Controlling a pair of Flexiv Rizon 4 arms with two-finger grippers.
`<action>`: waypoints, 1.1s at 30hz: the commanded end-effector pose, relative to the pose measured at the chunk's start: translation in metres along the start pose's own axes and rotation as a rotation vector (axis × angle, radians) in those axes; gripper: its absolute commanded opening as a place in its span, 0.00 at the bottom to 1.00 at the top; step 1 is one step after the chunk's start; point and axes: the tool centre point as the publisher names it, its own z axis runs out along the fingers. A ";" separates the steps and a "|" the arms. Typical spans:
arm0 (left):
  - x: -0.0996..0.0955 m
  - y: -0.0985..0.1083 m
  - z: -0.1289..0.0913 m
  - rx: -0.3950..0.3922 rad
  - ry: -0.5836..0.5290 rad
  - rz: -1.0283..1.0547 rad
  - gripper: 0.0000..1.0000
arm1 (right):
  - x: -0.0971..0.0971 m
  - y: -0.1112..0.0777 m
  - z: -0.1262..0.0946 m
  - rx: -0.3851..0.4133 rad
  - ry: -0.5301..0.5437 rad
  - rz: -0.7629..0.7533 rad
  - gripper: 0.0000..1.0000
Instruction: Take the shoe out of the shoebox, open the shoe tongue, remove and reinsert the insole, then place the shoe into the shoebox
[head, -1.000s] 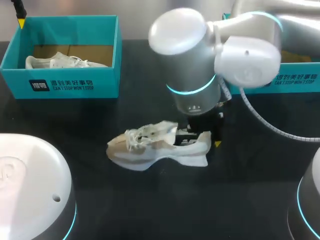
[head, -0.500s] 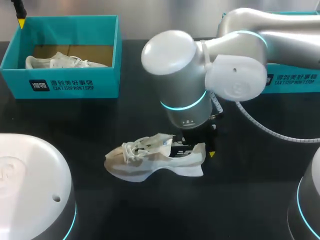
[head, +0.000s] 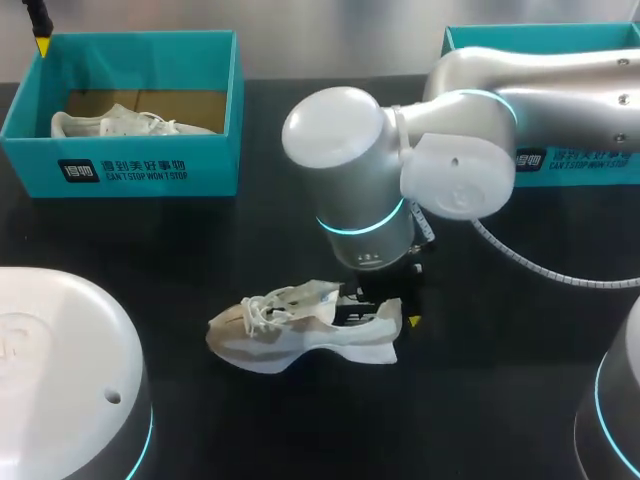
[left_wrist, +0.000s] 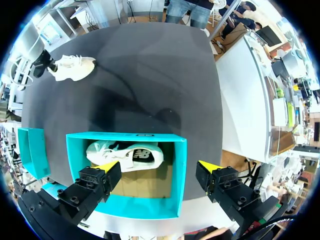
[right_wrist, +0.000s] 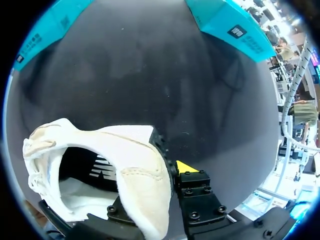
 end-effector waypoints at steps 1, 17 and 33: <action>0.000 0.000 -0.001 0.000 0.002 0.001 1.00 | 0.005 -0.003 0.011 -0.006 0.023 0.043 0.00; 0.000 0.000 -0.001 0.000 0.002 0.001 1.00 | 0.003 0.003 0.031 0.031 0.052 0.059 0.00; 0.000 0.000 -0.001 0.000 0.002 0.001 1.00 | 0.004 0.004 0.024 0.034 -0.001 0.062 0.43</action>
